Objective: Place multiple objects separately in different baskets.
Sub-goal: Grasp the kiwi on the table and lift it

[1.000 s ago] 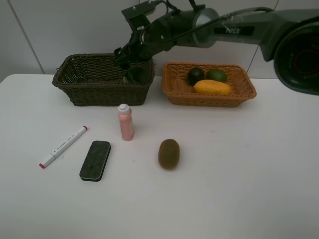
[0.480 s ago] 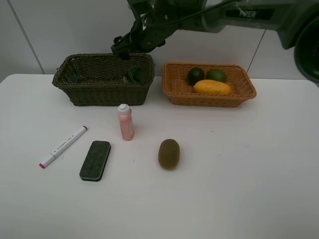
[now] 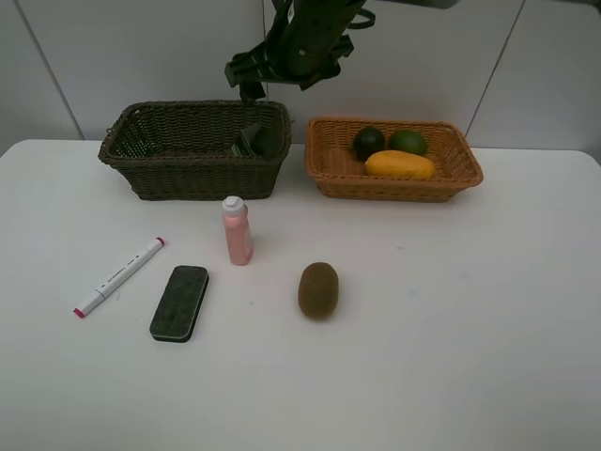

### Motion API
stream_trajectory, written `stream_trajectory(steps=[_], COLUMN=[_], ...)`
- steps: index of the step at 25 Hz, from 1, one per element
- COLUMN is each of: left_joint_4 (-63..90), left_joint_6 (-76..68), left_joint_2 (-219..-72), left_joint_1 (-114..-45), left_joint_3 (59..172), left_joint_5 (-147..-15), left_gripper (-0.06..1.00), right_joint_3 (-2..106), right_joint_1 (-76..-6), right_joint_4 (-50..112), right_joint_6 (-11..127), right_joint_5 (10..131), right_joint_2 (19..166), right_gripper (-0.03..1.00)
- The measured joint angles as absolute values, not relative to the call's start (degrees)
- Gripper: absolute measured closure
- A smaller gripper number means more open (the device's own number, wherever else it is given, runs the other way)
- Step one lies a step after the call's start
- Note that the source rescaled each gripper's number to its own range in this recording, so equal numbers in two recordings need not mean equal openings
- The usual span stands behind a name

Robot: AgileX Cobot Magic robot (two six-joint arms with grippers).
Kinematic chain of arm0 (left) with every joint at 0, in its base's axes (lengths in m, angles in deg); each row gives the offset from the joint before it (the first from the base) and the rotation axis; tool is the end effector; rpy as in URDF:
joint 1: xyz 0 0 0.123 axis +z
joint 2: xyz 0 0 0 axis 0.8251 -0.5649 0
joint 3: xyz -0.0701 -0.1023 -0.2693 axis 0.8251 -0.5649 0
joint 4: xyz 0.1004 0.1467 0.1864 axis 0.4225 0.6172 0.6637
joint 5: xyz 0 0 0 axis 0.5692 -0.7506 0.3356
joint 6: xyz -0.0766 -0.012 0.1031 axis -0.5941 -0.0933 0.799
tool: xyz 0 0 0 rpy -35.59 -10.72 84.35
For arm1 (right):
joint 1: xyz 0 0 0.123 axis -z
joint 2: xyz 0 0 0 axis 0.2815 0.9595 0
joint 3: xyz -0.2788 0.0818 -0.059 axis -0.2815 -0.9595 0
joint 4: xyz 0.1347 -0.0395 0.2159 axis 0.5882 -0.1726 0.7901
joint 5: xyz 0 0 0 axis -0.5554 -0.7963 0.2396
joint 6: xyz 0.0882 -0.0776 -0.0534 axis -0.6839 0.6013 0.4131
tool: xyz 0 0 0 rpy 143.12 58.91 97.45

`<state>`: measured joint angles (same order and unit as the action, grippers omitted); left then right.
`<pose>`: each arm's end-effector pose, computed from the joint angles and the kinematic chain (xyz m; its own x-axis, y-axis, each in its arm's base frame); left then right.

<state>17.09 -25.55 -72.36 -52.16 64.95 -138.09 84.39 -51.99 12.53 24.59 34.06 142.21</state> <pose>0.0215 -0.0174 0.2647 -0.4299 0.1090 -0.8963 0.1302 0.9898 0.0579 0.4420 0.2963 0.2447 -0.6566 -0.4029 -0.6376 -0.4752 0.8775 -0.0652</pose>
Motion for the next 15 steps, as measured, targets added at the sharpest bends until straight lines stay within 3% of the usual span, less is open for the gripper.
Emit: stream_trajectory(steps=[15], left_joint_4=[17.1], left_joint_6=[-25.6], left_joint_2=[-72.4], left_joint_1=[-52.2], left_joint_3=[64.9], left_joint_5=[-138.1], left_gripper=[-0.06], right_joint_3=[84.4], right_joint_1=[-58.8], right_joint_4=[-0.4], right_joint_6=[10.5], right_joint_5=[13.1], right_joint_2=[139.0], right_gripper=[-0.03])
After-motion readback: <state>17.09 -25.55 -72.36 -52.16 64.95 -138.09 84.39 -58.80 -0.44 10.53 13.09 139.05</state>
